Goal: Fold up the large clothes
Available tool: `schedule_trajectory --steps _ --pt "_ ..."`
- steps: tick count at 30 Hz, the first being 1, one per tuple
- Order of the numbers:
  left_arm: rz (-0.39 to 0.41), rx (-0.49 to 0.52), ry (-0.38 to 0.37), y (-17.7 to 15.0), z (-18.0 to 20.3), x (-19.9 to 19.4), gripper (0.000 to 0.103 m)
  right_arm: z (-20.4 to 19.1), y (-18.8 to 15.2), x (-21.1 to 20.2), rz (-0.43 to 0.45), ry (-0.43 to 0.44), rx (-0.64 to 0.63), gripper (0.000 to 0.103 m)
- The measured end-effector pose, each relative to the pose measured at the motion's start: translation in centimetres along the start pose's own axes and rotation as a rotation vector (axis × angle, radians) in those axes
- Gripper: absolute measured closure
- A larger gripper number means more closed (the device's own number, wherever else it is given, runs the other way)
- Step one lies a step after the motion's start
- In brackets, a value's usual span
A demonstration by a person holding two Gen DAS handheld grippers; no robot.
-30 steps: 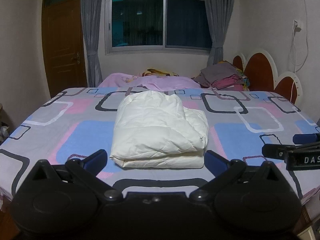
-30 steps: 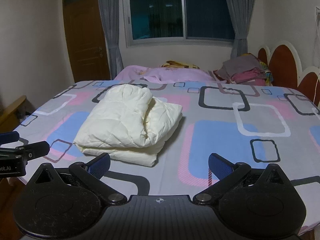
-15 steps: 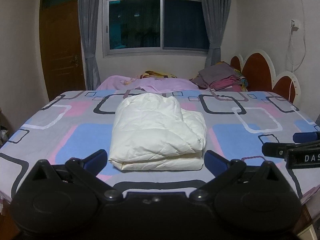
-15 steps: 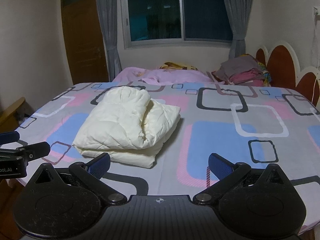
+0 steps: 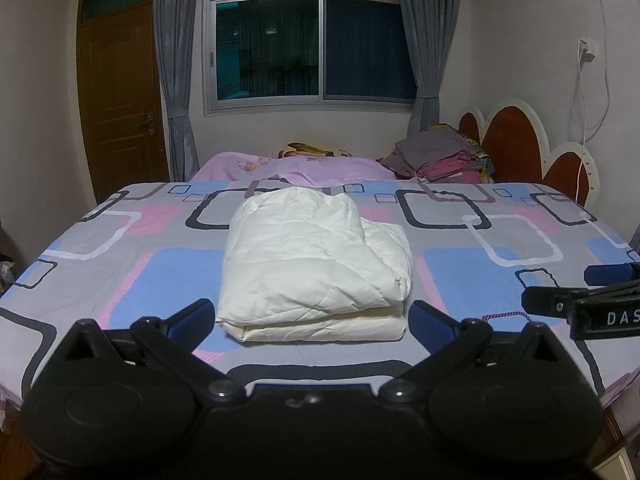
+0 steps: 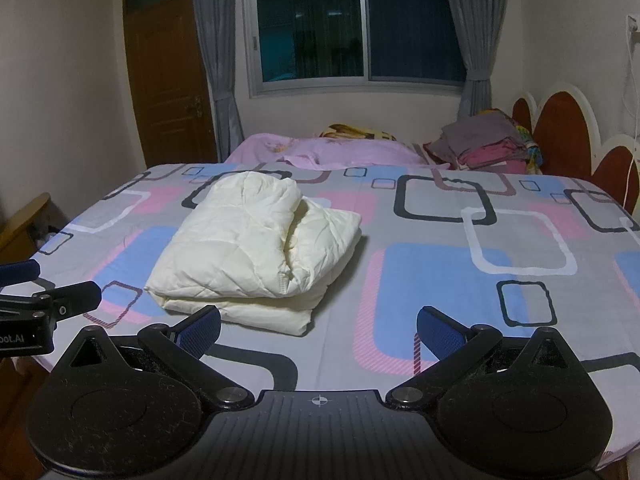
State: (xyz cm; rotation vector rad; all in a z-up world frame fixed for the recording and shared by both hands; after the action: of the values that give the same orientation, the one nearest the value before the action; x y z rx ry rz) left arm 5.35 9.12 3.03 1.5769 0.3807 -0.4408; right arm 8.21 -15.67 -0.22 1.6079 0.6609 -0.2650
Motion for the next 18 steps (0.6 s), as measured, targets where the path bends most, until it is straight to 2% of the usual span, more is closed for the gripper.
schedule_trajectory --steps 18 --pt "0.007 0.002 -0.003 0.20 -0.24 0.10 0.000 0.15 0.02 -0.03 0.003 0.005 -0.010 0.000"
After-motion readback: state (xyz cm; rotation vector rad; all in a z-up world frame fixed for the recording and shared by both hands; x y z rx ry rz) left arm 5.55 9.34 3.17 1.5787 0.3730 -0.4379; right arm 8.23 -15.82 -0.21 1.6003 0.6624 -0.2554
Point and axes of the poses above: each gripper's, at about its wrist camera, not at the fingertips, and x roughly the way its jaws point, z to its right, y to its top, the point moved 4 cm from there along x, roughly the way its jaws point, and after that the axes turned 1 degree about y, right-handed, at the moved point
